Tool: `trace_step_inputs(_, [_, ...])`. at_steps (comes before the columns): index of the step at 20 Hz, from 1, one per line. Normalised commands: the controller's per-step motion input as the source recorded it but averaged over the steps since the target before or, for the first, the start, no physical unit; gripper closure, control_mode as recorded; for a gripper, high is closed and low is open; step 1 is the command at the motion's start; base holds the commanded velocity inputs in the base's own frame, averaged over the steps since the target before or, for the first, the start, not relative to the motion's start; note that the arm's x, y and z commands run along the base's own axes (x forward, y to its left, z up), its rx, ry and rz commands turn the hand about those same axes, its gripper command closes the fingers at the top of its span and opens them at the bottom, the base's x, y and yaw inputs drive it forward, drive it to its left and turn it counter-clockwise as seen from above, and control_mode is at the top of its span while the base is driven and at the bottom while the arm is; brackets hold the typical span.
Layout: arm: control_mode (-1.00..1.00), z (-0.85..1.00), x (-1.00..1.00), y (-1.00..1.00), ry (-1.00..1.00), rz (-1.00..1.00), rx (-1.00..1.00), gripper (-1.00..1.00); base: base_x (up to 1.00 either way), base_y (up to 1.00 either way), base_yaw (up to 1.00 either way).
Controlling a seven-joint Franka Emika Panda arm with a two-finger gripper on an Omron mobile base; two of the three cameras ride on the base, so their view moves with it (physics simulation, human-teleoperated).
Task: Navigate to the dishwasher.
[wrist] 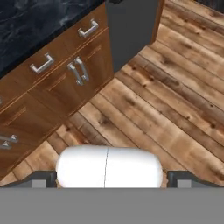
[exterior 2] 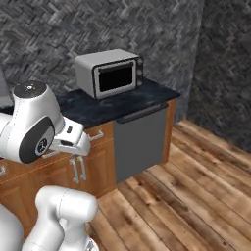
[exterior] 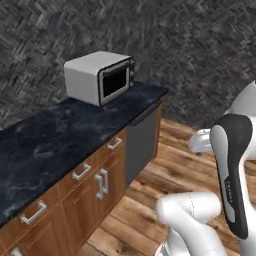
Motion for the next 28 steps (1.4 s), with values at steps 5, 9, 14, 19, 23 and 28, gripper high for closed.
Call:
trace_step_inputs(5, [1.0,0.0,0.0,0.0,0.0,0.0,0.0,-1.0,1.0,-0.85,0.56])
trace_step_inputs(9, [1.0,0.0,0.0,0.0,0.0,0.0,0.0,-1.0,1.0,-0.9,0.56])
trace_step_inputs(14, [1.0,0.0,0.0,0.0,0.0,0.0,0.0,-1.0,1.0,-0.88,0.56])
trace_step_inputs(19, [1.0,0.0,0.0,0.0,0.0,0.0,0.0,-1.0,0.97,-0.92,0.53])
trace_step_inputs(23, [1.0,0.0,0.0,0.0,0.0,0.0,0.0,-1.0,0.77,-1.0,0.46])
trace_step_inputs(28, [1.0,0.0,0.0,0.0,0.0,0.0,0.0,-1.0,0.85,-0.95,0.4])
